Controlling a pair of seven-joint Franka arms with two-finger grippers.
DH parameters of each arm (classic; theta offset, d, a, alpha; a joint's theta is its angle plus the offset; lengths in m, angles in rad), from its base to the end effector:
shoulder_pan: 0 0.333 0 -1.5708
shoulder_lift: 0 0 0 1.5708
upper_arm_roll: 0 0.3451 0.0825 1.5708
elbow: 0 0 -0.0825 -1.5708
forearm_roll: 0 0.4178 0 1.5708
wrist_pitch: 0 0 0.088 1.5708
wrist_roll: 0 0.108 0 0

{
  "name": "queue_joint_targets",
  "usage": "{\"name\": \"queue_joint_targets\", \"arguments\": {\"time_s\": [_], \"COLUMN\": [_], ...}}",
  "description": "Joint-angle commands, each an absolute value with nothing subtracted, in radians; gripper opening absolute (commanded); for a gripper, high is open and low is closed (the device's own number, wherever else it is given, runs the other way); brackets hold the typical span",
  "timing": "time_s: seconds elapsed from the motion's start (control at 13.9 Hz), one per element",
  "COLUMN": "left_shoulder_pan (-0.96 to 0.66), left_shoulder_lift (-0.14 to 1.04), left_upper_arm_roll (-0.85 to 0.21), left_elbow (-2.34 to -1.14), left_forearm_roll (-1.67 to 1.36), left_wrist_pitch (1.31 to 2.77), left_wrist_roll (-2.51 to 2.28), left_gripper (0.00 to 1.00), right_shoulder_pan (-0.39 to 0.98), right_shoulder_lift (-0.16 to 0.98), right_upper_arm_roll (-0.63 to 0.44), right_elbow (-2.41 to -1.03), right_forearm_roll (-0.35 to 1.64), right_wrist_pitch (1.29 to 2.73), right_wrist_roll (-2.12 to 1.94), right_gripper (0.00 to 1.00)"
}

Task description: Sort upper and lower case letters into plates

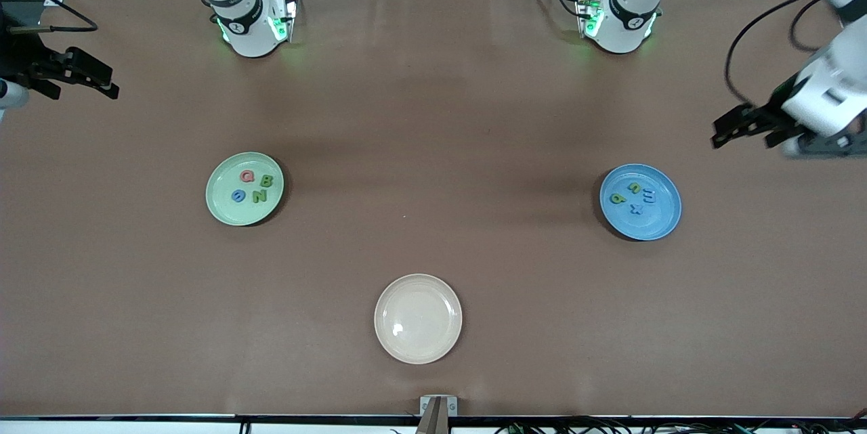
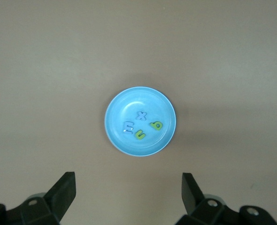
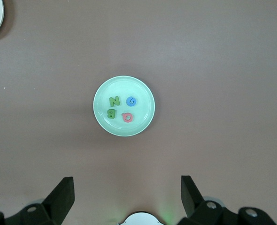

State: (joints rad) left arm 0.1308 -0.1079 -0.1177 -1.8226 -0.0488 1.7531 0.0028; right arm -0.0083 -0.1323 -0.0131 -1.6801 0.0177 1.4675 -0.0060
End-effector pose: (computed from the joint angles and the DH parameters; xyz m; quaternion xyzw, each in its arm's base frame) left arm 0.5625 0.0000 0.6018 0.9996 0.0093 0.0190 0.0176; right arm 0.5310 -0.0098 0.6634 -0.9991 0.0070 0.0400 0.0102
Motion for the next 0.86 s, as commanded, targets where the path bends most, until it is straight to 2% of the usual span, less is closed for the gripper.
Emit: {"name": "queue_joint_targets", "arguments": {"time_s": [0.0,0.22,0.58,0.72,0.79], "left_shoulder_pan": [0.143,0.143,0.131,0.077,0.024], "left_shoulder_lift": [-0.089,-0.086,-0.077,-0.078,-0.078], "left_upper_arm_roll": [-0.120,-0.124,-0.117,-0.068,-0.002], "left_elbow": [-1.699,-1.626,-1.614,-1.612,-1.618], "left_forearm_roll": [-0.066,-0.063,-0.064,-0.063,-0.061], "left_wrist_pitch": [1.698,1.671,1.671,1.671,1.667], "left_wrist_roll": [0.022,0.018,0.035,0.035,0.035], "left_gripper": [0.99,0.99,0.99,0.99,0.99], "right_shoulder_pan": [-0.006,-0.008,-0.011,-0.011,-0.012], "right_shoulder_lift": [-0.170,-0.169,-0.169,-0.166,-0.166], "right_upper_arm_roll": [-0.009,-0.009,-0.009,-0.009,-0.009], "right_elbow": [-1.721,-1.721,-1.721,-1.720,-1.720], "right_forearm_roll": [0.003,0.002,0.002,0.002,0.002], "right_wrist_pitch": [1.477,1.483,1.497,1.499,1.503], "right_wrist_roll": [0.008,0.008,0.008,0.008,0.008], "right_gripper": [1.00,1.00,1.00,1.00,1.00]}}
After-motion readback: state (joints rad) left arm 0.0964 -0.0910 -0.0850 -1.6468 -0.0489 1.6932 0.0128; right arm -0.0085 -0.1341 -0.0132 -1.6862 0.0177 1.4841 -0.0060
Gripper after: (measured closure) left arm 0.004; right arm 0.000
